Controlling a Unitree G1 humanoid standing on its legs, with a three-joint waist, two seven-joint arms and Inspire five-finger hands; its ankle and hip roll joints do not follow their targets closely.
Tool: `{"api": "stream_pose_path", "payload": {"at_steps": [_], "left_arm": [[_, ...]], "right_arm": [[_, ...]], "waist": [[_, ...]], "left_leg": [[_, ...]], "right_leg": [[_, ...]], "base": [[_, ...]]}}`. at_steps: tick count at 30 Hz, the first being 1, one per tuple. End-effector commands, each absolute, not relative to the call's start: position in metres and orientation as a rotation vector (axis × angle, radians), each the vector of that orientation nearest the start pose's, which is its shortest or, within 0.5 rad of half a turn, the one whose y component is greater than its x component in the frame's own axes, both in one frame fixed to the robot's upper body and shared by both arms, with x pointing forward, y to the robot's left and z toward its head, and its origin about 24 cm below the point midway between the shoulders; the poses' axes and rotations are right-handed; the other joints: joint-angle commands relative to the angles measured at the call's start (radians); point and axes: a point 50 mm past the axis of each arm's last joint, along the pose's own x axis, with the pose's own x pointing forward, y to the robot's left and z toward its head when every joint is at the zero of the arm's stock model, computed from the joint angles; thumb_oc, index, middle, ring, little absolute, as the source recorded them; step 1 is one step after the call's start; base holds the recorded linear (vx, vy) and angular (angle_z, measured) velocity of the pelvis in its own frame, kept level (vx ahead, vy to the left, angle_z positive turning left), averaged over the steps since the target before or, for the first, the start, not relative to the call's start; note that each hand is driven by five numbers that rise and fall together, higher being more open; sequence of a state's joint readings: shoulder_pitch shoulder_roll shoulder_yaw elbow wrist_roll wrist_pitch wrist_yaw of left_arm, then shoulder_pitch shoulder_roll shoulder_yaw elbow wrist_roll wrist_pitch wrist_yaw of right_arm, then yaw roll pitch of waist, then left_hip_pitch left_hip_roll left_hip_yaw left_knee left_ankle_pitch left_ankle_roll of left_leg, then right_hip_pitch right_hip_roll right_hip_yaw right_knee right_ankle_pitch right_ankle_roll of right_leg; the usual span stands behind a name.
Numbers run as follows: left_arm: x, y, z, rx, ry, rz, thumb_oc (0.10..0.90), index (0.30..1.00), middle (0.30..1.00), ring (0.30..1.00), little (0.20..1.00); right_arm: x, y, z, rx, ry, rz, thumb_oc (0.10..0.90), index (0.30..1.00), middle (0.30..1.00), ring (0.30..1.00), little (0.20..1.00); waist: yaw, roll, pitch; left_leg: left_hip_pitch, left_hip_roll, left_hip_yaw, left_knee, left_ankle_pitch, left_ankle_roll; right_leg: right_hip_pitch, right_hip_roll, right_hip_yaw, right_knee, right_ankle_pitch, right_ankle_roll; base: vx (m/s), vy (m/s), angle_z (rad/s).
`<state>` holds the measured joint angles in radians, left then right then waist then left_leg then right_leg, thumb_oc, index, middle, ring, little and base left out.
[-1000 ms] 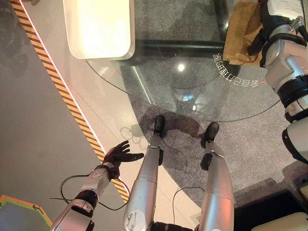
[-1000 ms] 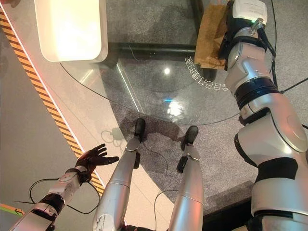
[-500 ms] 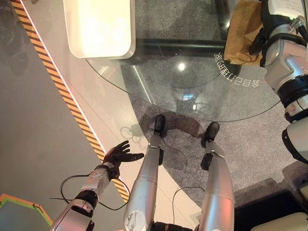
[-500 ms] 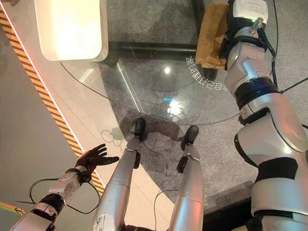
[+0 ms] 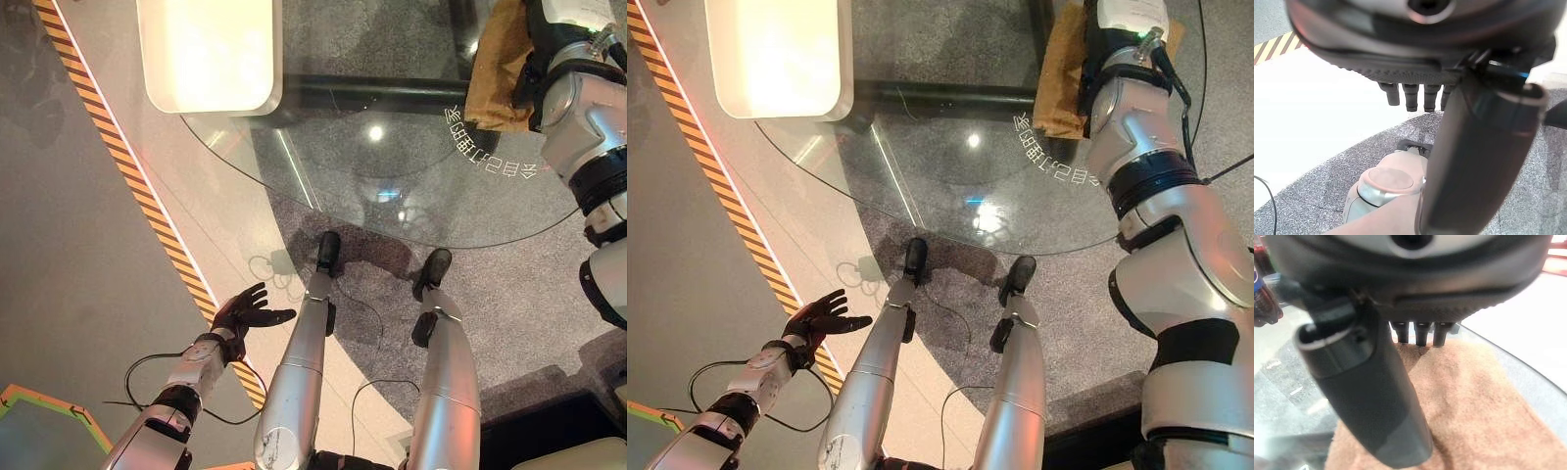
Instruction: Wipe the table with a cloth and put it in the basket.
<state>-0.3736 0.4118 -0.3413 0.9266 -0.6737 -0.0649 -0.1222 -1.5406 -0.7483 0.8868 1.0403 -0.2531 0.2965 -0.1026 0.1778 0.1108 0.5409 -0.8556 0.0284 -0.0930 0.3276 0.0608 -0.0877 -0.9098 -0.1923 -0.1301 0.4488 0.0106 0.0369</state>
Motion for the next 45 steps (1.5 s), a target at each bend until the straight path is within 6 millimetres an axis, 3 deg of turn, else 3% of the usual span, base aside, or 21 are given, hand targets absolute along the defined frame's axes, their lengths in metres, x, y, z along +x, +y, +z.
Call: {"api": "stream_pose_path", "payload": {"at_steps": [1, 15, 17, 20, 21, 22, 23, 45], "left_arm": [[0.246, 0.254, -0.067, -0.061, 0.623, 0.035, 0.800, 0.900, 0.900, 0.900, 0.900], [0.245, 0.252, -0.068, -0.064, 0.628, 0.024, 0.800, 0.900, 0.900, 0.900, 0.900], [0.245, 0.251, -0.068, -0.064, 0.628, 0.023, 0.800, 0.900, 0.900, 0.900, 0.900], [0.245, 0.251, -0.068, -0.061, 0.631, 0.023, 0.800, 0.900, 0.900, 0.900, 0.900], [0.245, 0.251, -0.068, -0.062, 0.631, 0.023, 0.800, 0.900, 0.900, 0.900, 0.900], [0.245, 0.251, -0.068, -0.062, 0.631, 0.023, 0.800, 0.900, 0.900, 0.900, 0.900], [0.245, 0.252, -0.068, -0.061, 0.632, 0.021, 0.800, 0.900, 0.900, 0.900, 0.900], [0.246, 0.250, -0.067, -0.062, 0.628, 0.005, 0.800, 0.900, 0.900, 0.900, 0.900]], "right_arm": [[0.393, -0.214, 0.394, -1.394, -0.305, -0.488, 0.800, 0.900, 0.900, 0.900, 0.900], [0.394, -0.228, 0.389, -1.392, -0.171, -0.489, 0.800, 0.900, 0.900, 0.900, 0.900], [0.394, -0.228, 0.389, -1.402, -0.154, -0.492, 0.720, 0.832, 0.832, 0.832, 0.820], [0.394, -0.229, 0.388, -1.408, -0.142, -0.492, 0.690, 0.806, 0.806, 0.806, 0.790], [0.394, -0.228, 0.388, -1.418, -0.137, -0.484, 0.416, 0.571, 0.571, 0.571, 0.516], [0.394, -0.228, 0.389, -1.419, -0.137, -0.482, 0.353, 0.516, 0.516, 0.516, 0.453], [0.395, -0.227, 0.389, -1.431, -0.134, -0.480, 0.100, 0.300, 0.300, 0.300, 0.200], [0.394, -0.223, 0.391, -1.521, -0.184, -0.542, 0.100, 0.300, 0.300, 0.300, 0.200]], "waist": [[0.008, 0.016, -0.021], [0.011, 0.016, -0.021], [0.012, 0.017, -0.021], [0.014, 0.017, -0.021], [0.015, 0.017, -0.021], [0.015, 0.017, -0.021], [0.016, 0.017, -0.021], [0.019, 0.022, -0.021]], "left_leg": [[0.002, -0.013, 0.025, 0.020, -0.016, 0.053], [0.009, -0.009, 0.030, 0.007, -0.009, 0.050], [0.008, -0.008, 0.030, 0.005, -0.008, 0.050], [0.011, -0.007, 0.030, 0.002, -0.007, 0.049], [0.013, -0.008, 0.030, 0.000, -0.007, 0.049], [0.013, -0.008, 0.030, 0.000, -0.007, 0.049], [0.013, -0.008, 0.030, 0.000, -0.006, 0.049], [0.011, -0.010, 0.032, -0.008, -0.002, 0.051]], "right_leg": [[0.045, 0.013, -0.047, -0.004, -0.042, -0.007], [0.051, 0.009, -0.052, -0.014, -0.036, -0.004], [0.052, 0.007, -0.054, -0.016, -0.035, -0.003], [0.055, 0.005, -0.056, -0.019, -0.033, -0.002], [0.056, 0.006, -0.056, -0.022, -0.032, -0.002], [0.057, 0.006, -0.056, -0.022, -0.032, -0.002], [0.057, 0.006, -0.056, -0.022, -0.033, -0.002], [0.057, 0.001, -0.057, -0.038, -0.021, 0.005]], "base": [[0.00, 0.000, 0.00], [0.00, 0.000, 0.00], [0.00, 0.000, 0.00], [0.00, 0.000, 0.00], [0.00, 0.000, 0.00], [0.00, 0.000, 0.00], [0.00, 0.000, 0.00], [0.00, 0.000, 0.00]]}}
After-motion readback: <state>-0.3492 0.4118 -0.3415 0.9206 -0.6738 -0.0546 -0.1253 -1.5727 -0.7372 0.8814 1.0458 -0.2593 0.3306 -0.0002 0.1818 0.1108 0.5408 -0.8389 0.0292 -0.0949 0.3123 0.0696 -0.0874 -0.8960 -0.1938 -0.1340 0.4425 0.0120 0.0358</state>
